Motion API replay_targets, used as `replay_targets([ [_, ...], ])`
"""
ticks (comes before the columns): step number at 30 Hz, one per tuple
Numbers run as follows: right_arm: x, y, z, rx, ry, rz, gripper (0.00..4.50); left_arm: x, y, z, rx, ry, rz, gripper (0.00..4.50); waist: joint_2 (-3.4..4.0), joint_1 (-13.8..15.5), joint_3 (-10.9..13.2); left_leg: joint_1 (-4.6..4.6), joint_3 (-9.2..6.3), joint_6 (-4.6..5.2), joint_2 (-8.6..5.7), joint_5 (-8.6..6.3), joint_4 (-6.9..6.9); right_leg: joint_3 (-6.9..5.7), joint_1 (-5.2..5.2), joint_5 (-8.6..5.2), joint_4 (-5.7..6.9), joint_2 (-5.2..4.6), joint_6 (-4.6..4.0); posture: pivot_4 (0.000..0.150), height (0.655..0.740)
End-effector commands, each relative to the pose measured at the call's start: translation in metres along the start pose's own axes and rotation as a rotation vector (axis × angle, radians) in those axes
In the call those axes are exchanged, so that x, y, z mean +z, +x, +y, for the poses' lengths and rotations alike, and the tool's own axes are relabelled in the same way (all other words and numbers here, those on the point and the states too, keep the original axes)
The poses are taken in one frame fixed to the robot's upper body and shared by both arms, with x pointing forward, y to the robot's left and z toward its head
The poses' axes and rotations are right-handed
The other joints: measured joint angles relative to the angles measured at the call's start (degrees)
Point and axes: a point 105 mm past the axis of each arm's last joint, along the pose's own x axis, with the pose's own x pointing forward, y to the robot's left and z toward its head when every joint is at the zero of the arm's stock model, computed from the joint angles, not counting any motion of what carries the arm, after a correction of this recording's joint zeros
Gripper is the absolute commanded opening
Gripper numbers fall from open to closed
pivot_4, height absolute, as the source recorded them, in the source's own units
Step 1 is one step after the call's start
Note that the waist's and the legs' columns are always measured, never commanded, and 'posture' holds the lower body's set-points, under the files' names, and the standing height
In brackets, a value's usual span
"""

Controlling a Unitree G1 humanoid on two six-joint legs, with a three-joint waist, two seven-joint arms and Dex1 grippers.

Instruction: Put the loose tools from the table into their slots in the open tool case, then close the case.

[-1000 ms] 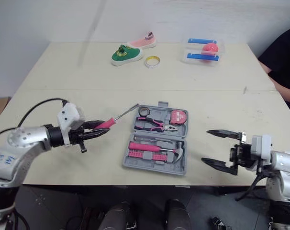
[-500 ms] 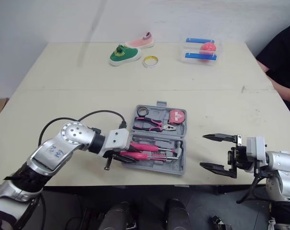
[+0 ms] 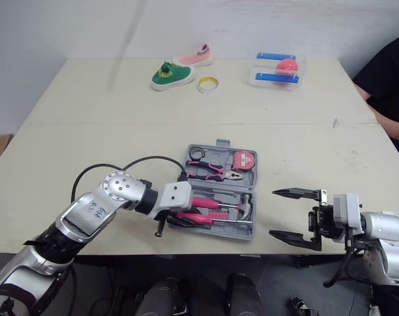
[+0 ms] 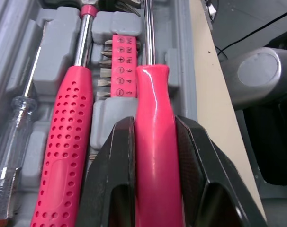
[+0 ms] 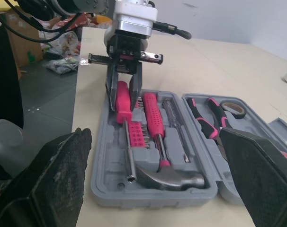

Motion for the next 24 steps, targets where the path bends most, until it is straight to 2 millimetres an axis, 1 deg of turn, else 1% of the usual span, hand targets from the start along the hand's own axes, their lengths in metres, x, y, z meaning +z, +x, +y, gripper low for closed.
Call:
replay_targets([
  [1, 0.013, 0.005, -0.003, 0.003, -0.033, -0.005, 4.5, 0.012, -0.004, -0.005, -0.011, 0.045, -0.033, 2.4, 0.0, 0.0, 0.0, 0.0, -0.02, 0.01, 0.0, 0.0, 0.0, 0.0, 0.01, 0.0, 0.01, -0.14, 0.0, 0.15, 0.74],
  [3, 0.016, 0.008, -0.005, 0.002, -0.036, -0.005, 4.5, 0.019, -0.005, -0.003, 0.001, 0.064, -0.071, 3.31, 0.0, 0.0, 0.0, -0.01, -0.04, 0.01, -0.03, 0.0, -0.01, -0.04, 0.02, 0.0, 0.01, -0.36, -0.01, 0.15, 0.74],
  [4, 0.018, 0.009, -0.005, 0.001, -0.038, -0.005, 4.5, 0.026, -0.007, -0.001, 0.007, 0.079, -0.114, 3.74, 0.0, 0.0, 0.0, -0.02, -0.04, 0.01, -0.03, 0.0, -0.01, -0.05, 0.02, -0.01, 0.0, -0.39, -0.01, 0.15, 0.74],
  [6, 0.019, 0.011, -0.006, 0.001, -0.039, -0.004, 4.5, 0.034, -0.013, 0.003, 0.02, 0.07, -0.168, 3.74, 0.0, 0.0, 0.0, -0.04, -0.05, 0.03, -0.06, 0.01, 0.0, -0.07, 0.01, 0.0, 0.0, -0.43, -0.01, 0.15, 0.74],
  [7, 0.019, 0.011, -0.006, 0.0, -0.037, -0.003, 4.5, 0.038, -0.017, 0.004, 0.019, 0.097, -0.206, 3.74, 0.0, 0.0, 0.0, -0.05, -0.06, 0.04, -0.07, 0.02, 0.01, -0.09, 0.01, 0.0, 0.0, -0.44, 0.0, 0.15, 0.74],
  [9, 0.018, 0.01, -0.006, -0.003, -0.033, -0.001, 4.5, 0.042, -0.023, 0.007, 0.038, 0.119, -0.262, 3.74, 0.0, 0.0, 0.0, -0.05, -0.07, 0.05, -0.07, 0.02, 0.01, -0.13, 0.02, 0.0, 0.0, -0.44, 0.0, 0.15, 0.74],
  [11, 0.016, 0.01, -0.007, -0.005, -0.03, 0.001, 4.5, 0.046, -0.028, 0.004, 0.014, 0.153, -0.316, 3.74, 0.0, 0.0, 0.0, -0.04, -0.07, 0.06, -0.1, 0.03, 0.01, -0.19, 0.03, 0.0, 0.01, -0.44, 0.0, 0.15, 0.74],
  [13, 0.014, 0.01, -0.008, -0.009, -0.027, 0.003, 4.5, 0.048, -0.031, 0.007, 0.032, 0.143, -0.376, 3.74, 0.0, 0.0, 0.0, -0.04, -0.07, 0.06, -0.1, 0.03, 0.01, -0.23, 0.03, 0.0, 0.0, -0.43, 0.01, 0.15, 0.74],
  [16, 0.01, 0.008, -0.009, -0.021, -0.018, 0.009, 4.5, 0.046, -0.029, 0.007, 0.027, 0.13, -0.465, 2.92, 0.0, 0.0, 0.0, -0.04, -0.05, 0.11, -0.15, 0.06, 0.02, -0.3, 0.04, 0.03, 0.01, -0.4, 0.05, 0.15, 0.74],
  [19, 0.009, 0.007, -0.009, -0.033, -0.01, 0.012, 4.5, 0.036, -0.017, 0.006, 0.049, 0.166, -0.478, 1.53, 0.0, 0.0, 0.0, -0.03, -0.05, 0.13, -0.15, 0.07, 0.02, -0.34, 0.05, 0.03, 0.01, -0.42, 0.06, 0.15, 0.74],
  [22, 0.01, 0.005, -0.011, -0.053, -0.018, 0.024, 4.5, 0.022, -0.005, 0.0, 0.014, 0.119, -0.432, 0.21, -0.01, 0.0, 0.0, -0.04, -0.05, 0.14, -0.16, 0.07, 0.03, -0.39, 0.05, 0.04, 0.0, -0.43, 0.07, 0.15, 0.74],
  [23, 0.01, 0.003, -0.01, -0.056, -0.017, 0.031, 4.5, 0.018, 0.0, -0.002, 0.001, 0.086, -0.431, 0.08, 0.0, 0.0, 0.0, -0.03, -0.05, 0.14, -0.16, 0.07, 0.03, -0.39, 0.06, 0.04, 0.0, -0.45, 0.07, 0.15, 0.74],
  [24, 0.01, 0.002, -0.009, -0.058, -0.016, 0.034, 4.5, 0.016, 0.002, -0.003, -0.006, 0.065, -0.433, 0.08, -0.01, 0.1, 0.0, -0.03, -0.05, 0.14, -0.16, 0.07, 0.02, -0.39, 0.06, 0.04, 0.0, -0.45, 0.07, 0.15, 0.74],
])
